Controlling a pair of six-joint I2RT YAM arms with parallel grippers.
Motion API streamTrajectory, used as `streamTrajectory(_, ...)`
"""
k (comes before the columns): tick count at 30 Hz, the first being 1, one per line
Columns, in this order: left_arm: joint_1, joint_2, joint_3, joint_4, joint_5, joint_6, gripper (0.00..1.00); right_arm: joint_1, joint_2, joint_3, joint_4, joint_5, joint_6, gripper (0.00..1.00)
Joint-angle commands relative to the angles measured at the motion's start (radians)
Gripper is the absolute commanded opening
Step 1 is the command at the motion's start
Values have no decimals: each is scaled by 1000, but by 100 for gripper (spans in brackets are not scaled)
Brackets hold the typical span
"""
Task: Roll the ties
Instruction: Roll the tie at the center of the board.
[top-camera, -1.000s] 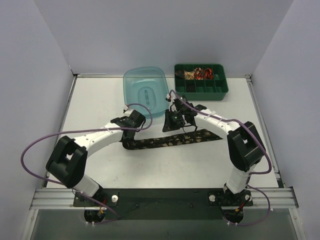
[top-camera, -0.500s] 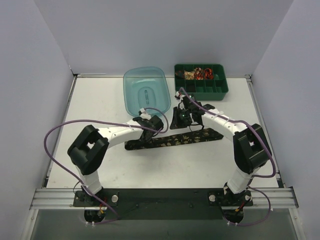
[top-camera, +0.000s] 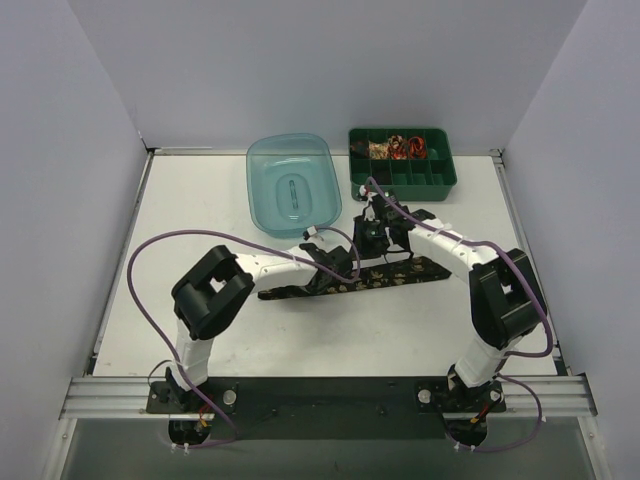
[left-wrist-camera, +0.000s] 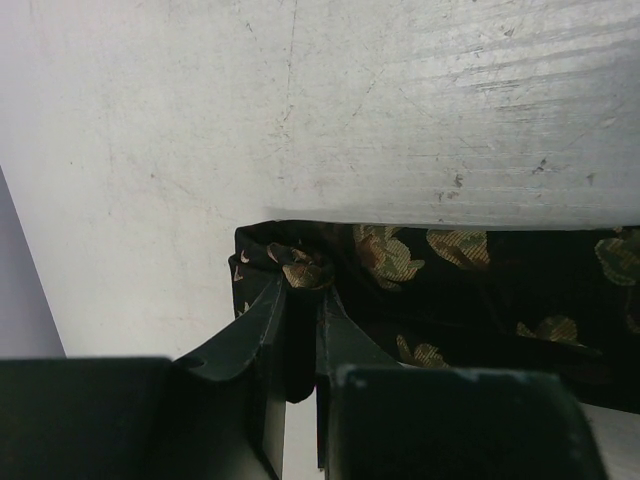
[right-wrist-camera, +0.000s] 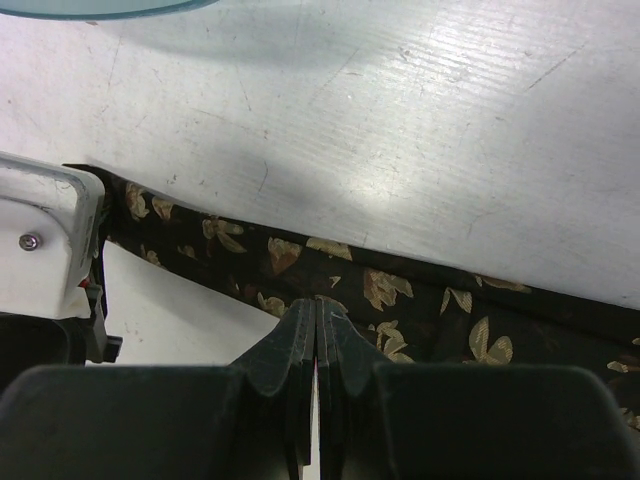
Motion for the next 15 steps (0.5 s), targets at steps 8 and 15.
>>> streamTrajectory(8,-22,8,-19,126,75,-6,0,-7,-38,-16,-14,5,5,0)
streamTrajectory(15,-23,0,-55,232,158,10,0,-12,-38,-19,-17,10,2,0)
